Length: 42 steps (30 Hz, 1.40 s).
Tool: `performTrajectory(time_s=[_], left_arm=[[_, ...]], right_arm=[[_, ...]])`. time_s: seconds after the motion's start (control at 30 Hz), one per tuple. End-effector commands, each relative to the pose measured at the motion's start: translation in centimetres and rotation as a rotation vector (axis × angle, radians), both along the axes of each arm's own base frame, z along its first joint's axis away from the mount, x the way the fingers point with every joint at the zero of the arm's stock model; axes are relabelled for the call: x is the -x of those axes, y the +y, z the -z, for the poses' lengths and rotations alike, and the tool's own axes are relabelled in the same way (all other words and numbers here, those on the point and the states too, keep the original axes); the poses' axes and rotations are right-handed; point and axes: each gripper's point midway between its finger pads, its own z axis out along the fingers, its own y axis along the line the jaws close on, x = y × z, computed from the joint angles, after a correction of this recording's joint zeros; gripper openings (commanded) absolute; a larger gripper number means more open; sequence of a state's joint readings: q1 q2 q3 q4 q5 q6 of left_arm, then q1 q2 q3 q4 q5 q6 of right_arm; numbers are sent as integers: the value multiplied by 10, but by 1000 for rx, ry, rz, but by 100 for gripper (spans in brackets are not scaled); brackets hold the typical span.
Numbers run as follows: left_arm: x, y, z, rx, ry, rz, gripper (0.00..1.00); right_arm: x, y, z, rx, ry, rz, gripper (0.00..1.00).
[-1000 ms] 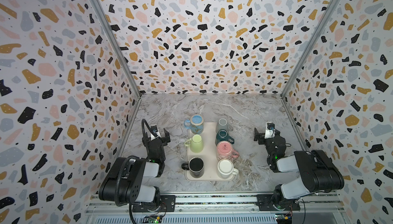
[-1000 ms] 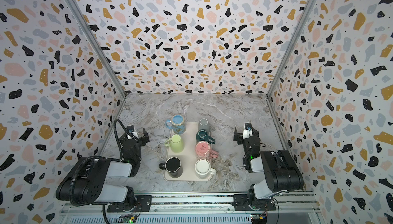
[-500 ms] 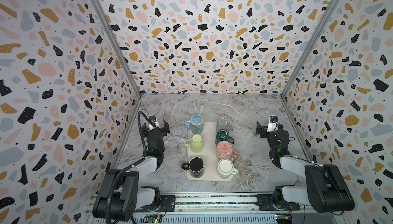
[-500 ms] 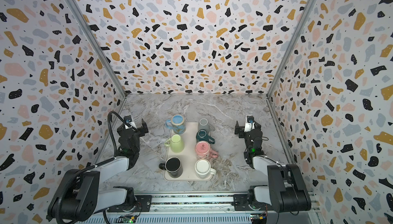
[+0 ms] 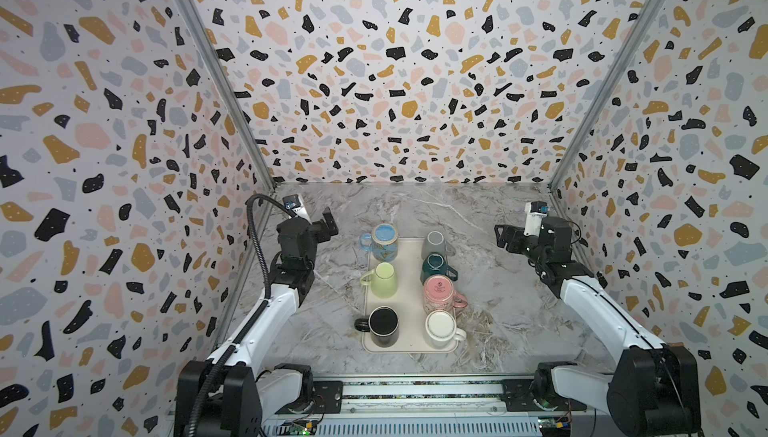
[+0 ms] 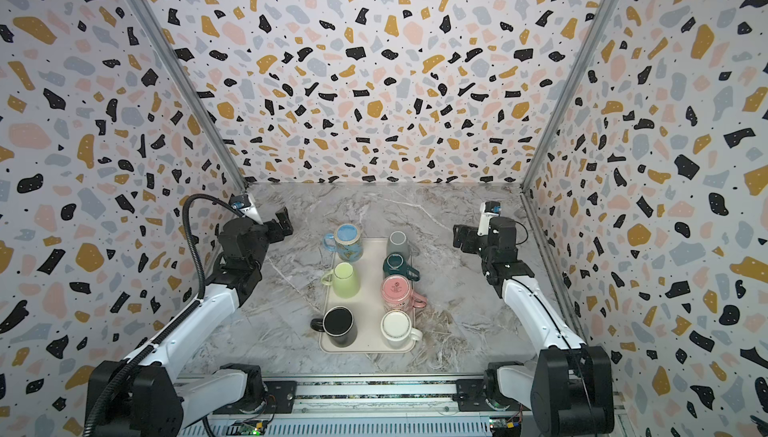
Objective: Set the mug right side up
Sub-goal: 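Move the right gripper toward the upside-down grey mug on the tray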
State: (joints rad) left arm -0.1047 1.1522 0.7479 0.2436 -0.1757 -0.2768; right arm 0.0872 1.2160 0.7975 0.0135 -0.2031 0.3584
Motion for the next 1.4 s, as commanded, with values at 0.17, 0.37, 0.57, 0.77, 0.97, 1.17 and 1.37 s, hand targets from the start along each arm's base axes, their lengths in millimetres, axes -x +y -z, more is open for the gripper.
performTrajectory(time_s=[0.17,0.37,0.57,0.77,0.97,1.17,1.37], left_arm=[[-2,-19,9,231,103,147,100],[-5,-7,7,465,64,221,100],[-9,-5,10,526,63,234,100],[-16,-10,17,594,79,269,100],[-16,-11,17,609,84,271,100],[-15,-10,10,601,74,265,100],[-14,-11,5,607,64,272,100]], right_arm=[[10,44,-1,-404,253,-128,81],[8,65,13,-745,361,-157,73],[9,75,26,-916,449,-128,72],[6,86,31,-1006,488,-127,70],[2,113,44,-1085,542,-159,65],[-1,133,55,-1112,576,-174,63],[-6,139,68,-1122,594,-168,63]])
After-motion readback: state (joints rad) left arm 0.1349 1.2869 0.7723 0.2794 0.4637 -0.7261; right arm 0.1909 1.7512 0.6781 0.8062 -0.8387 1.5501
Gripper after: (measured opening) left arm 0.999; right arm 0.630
